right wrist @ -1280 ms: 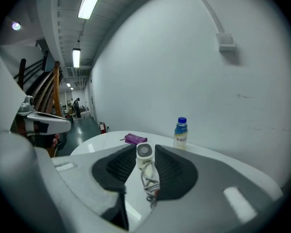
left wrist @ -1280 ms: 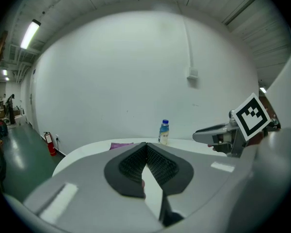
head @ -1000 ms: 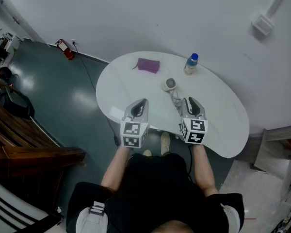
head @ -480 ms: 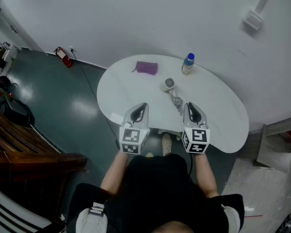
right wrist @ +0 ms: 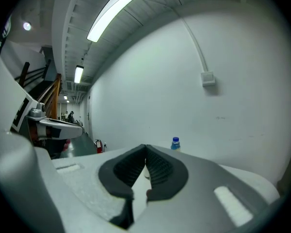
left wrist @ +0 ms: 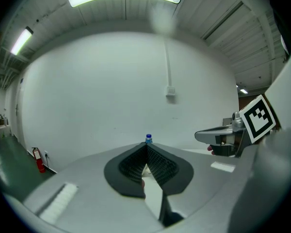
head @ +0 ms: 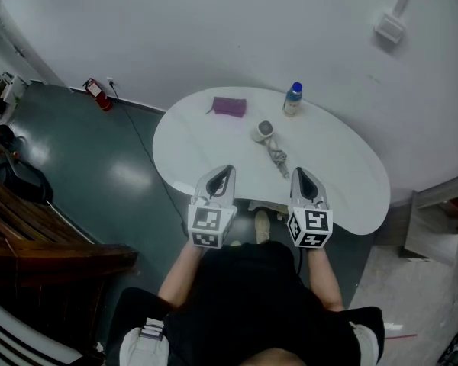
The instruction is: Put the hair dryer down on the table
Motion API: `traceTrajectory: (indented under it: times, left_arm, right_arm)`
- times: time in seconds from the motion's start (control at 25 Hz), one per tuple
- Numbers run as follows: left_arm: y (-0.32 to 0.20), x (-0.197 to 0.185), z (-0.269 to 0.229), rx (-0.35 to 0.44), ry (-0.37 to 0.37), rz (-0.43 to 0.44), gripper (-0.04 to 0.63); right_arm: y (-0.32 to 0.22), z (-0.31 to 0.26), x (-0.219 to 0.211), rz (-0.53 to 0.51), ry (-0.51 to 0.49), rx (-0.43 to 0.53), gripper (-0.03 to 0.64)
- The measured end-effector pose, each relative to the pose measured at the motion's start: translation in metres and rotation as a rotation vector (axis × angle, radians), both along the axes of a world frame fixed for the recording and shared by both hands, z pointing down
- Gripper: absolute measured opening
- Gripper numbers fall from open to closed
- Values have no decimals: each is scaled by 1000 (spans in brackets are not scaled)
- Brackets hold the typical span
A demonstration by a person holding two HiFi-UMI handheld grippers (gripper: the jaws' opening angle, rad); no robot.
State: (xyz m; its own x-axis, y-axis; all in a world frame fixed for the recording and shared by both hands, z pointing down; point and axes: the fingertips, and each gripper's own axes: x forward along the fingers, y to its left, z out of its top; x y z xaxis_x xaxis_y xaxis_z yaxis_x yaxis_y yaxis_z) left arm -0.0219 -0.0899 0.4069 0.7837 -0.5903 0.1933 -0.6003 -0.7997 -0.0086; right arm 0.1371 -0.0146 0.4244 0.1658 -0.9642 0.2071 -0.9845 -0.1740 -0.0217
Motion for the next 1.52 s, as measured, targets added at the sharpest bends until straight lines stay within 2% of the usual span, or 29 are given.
traceTrajectory:
  times: [0.68, 1.52]
  left_arm:
    - [29, -10, 1, -6, -5, 21, 5]
    - [33, -13, 2, -7, -7, 39, 5]
  right_arm:
    - [33, 5, -15, 9, 4, -7, 5]
    - [35, 9, -22, 10, -3, -16, 5]
